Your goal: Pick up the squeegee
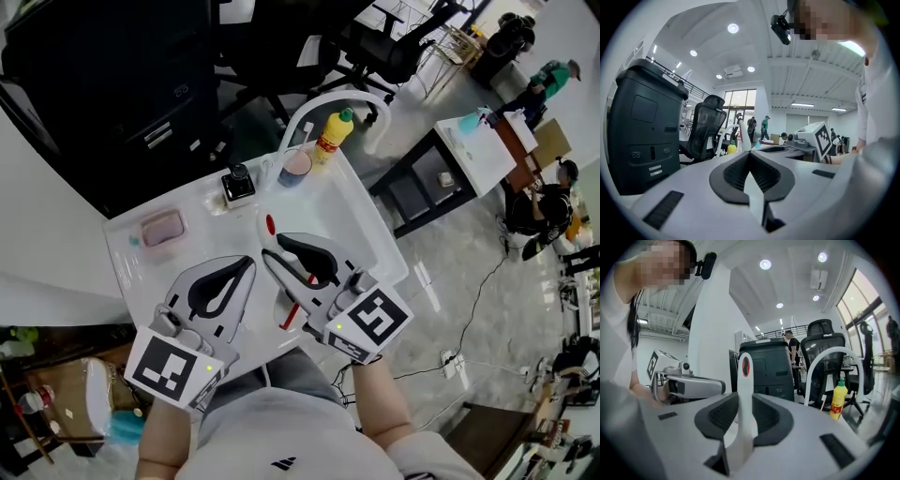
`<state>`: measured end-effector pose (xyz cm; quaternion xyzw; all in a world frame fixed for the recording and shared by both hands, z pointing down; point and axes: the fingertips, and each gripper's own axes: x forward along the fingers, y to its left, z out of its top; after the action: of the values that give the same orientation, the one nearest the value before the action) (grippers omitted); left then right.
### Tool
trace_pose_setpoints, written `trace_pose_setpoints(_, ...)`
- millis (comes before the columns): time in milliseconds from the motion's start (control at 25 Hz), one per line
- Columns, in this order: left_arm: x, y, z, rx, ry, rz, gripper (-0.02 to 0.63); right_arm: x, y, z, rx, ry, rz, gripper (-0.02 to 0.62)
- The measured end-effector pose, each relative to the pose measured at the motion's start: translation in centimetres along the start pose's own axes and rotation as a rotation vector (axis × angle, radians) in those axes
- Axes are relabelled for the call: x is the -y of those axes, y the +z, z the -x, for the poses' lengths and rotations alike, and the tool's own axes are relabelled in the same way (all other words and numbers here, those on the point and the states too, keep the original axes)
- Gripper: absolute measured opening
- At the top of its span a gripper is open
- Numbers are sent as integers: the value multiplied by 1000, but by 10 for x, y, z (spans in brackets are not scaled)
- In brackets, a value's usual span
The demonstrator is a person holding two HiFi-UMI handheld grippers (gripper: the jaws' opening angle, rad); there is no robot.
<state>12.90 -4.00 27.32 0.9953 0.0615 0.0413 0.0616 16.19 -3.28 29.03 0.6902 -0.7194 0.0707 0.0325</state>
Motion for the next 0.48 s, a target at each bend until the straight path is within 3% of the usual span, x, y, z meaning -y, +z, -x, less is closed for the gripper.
trace_pose_setpoints(480, 19, 4, -8, -12, -73, -26, 12, -4, 22, 33, 91, -68, -10, 104)
